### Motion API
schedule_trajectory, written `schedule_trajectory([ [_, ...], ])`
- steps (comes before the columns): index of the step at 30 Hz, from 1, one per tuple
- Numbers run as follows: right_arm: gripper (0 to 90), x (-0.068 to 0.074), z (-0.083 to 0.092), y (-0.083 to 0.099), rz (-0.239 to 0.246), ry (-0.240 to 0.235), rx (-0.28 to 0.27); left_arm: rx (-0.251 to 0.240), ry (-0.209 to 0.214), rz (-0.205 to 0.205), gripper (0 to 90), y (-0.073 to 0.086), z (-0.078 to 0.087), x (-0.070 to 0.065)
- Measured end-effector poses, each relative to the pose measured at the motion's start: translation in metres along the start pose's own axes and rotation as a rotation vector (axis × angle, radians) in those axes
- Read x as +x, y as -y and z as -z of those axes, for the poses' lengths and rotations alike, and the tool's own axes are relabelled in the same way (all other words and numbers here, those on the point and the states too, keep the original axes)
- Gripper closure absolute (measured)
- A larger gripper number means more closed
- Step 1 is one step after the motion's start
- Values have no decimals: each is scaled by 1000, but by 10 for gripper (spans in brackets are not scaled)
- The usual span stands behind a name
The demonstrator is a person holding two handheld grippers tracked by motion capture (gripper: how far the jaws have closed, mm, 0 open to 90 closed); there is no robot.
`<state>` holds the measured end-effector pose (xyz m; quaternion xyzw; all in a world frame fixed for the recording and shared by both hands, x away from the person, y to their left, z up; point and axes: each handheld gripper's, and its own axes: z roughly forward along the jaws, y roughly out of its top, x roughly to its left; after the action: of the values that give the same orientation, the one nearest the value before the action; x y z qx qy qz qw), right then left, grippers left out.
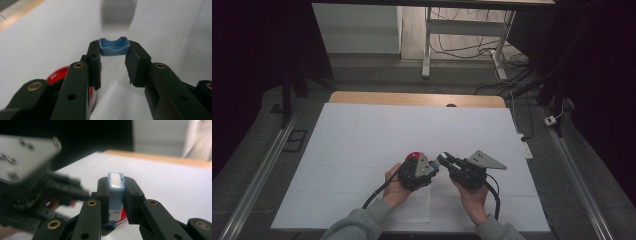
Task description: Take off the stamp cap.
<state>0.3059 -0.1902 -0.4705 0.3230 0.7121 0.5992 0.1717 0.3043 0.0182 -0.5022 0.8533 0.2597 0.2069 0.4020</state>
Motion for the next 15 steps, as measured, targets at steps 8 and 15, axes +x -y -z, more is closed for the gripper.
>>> schedule_trajectory([
  [8,760,-6,3,0,-21,-1,6,-34,-1,-18,660,-1,3,0],
  [15,760,-7,4,-1,-21,-8,0,-30,7,-17,659,0,4,2],
])
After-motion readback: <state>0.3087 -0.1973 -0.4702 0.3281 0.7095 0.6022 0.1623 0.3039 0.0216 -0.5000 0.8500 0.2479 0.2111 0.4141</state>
